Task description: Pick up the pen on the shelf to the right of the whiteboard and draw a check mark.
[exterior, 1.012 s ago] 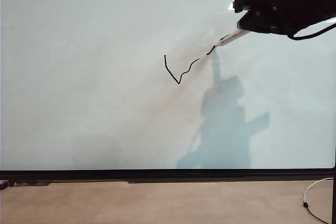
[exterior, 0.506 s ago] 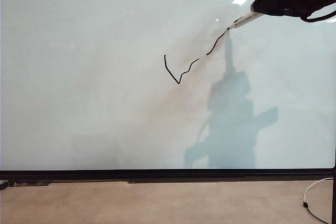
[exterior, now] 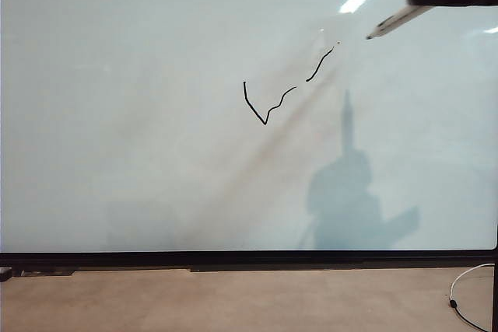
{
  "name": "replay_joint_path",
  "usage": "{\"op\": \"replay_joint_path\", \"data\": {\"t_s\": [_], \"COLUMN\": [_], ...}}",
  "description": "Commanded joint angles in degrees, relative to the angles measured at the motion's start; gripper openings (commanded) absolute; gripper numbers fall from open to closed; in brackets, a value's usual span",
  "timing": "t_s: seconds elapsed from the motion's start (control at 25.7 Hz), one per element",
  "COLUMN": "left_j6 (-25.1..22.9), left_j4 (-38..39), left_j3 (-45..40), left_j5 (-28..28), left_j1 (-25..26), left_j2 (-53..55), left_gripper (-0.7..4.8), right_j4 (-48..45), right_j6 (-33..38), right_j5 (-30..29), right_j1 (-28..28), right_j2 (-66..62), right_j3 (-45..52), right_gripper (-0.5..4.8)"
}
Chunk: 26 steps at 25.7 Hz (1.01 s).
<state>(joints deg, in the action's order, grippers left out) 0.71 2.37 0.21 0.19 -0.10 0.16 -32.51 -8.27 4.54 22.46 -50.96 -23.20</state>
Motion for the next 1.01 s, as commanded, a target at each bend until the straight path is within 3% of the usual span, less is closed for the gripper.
{"op": "replay_joint_path", "data": {"t_s": [0.04,0.7,1.01], "left_j6": [-0.3,-0.3,-0.3], "left_j4": [-0.7,-0.7,-0.7], "left_j3": [0.2,0.2,0.2], "left_j5": [0.0,0.0,0.0], "left_j1": [0.0,0.0,0.0], "left_j2": [0.0,0.0,0.0], "left_gripper": [-0.04,-0.05,-0.04], "right_j4": [3.3,4.1,4.4], "right_j6": [-0.6,-0.9,-0.6], "right_j5": [0.5,1.2,2.0], "right_j1": [-1.3,-2.0,-2.0], "right_j2": [3.7,23.0,26.1], "right_j3": [0.4,16.7,20.3], "right_gripper": [-0.06,-0.06,-0.06]}}
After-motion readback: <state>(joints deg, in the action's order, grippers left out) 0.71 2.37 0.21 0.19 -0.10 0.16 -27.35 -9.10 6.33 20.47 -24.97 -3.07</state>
